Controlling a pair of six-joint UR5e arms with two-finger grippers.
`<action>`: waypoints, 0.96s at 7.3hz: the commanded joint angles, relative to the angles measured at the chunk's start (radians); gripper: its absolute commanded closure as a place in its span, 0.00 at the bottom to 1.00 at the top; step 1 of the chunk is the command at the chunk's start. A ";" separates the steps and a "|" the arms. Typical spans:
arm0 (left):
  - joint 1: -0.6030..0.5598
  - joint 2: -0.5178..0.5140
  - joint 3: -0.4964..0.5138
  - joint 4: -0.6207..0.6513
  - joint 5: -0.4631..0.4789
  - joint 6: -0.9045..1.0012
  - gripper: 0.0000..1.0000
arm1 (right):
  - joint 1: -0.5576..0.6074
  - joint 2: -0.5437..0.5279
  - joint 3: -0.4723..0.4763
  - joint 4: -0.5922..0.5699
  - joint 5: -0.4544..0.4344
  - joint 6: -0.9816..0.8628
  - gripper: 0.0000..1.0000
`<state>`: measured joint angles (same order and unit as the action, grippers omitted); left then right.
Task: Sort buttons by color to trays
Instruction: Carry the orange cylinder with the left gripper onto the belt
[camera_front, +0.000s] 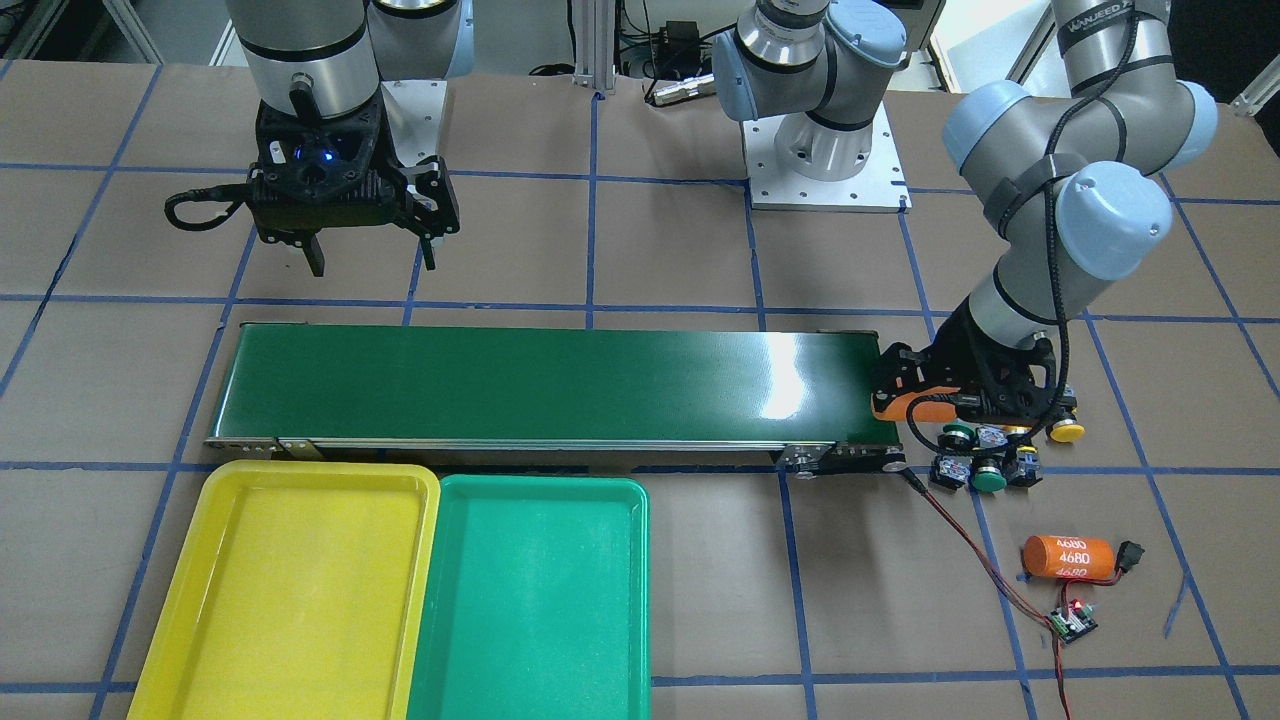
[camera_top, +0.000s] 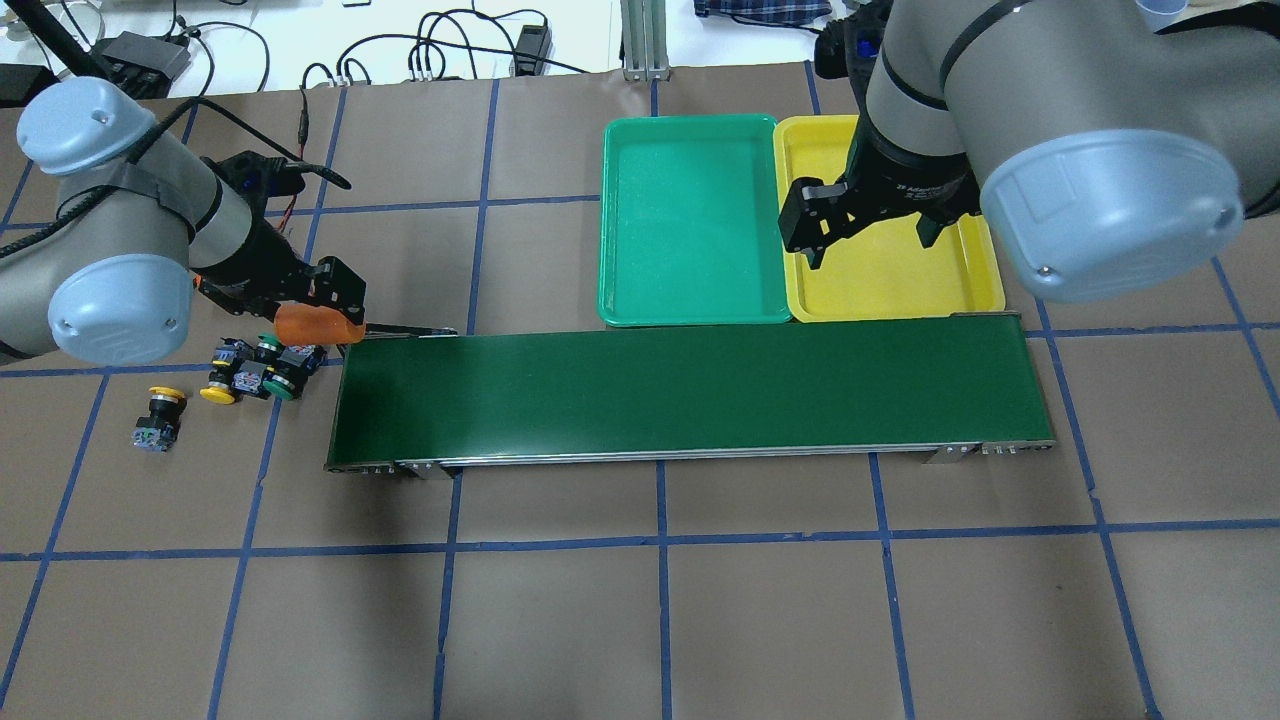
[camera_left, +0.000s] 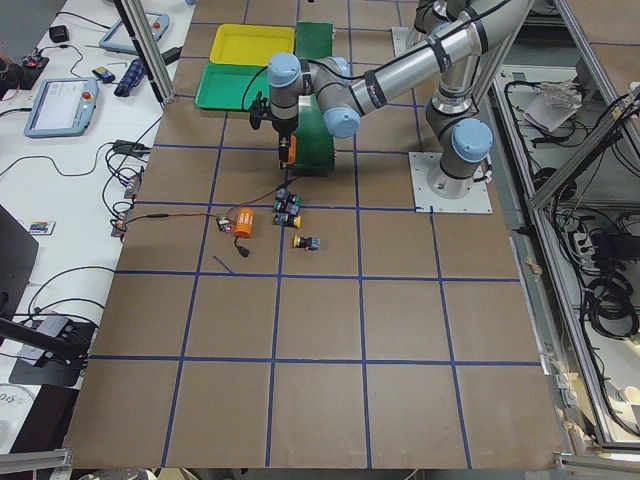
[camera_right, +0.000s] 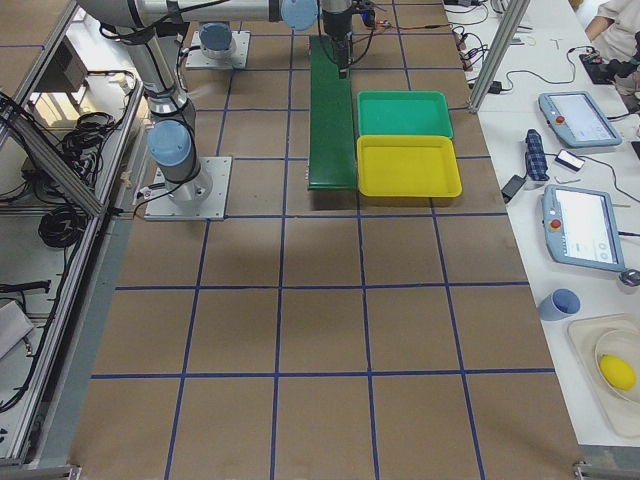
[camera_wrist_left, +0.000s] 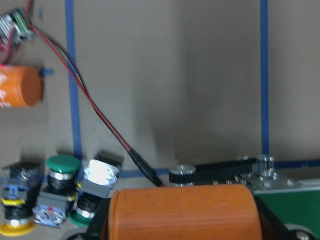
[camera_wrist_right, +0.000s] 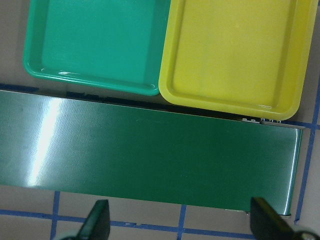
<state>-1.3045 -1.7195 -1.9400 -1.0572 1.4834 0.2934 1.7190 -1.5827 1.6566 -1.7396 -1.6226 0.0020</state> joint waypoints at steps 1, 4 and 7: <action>-0.002 0.028 -0.054 -0.004 -0.006 0.001 1.00 | 0.001 0.006 0.000 0.000 0.000 -0.003 0.00; -0.053 0.026 -0.062 -0.006 -0.005 -0.002 1.00 | 0.002 0.024 0.002 0.000 0.000 -0.002 0.00; -0.052 -0.002 -0.068 -0.010 0.001 -0.002 0.55 | 0.002 0.024 0.002 0.000 -0.002 -0.002 0.00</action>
<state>-1.3562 -1.7119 -2.0045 -1.0661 1.4811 0.2919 1.7211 -1.5590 1.6582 -1.7395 -1.6243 0.0000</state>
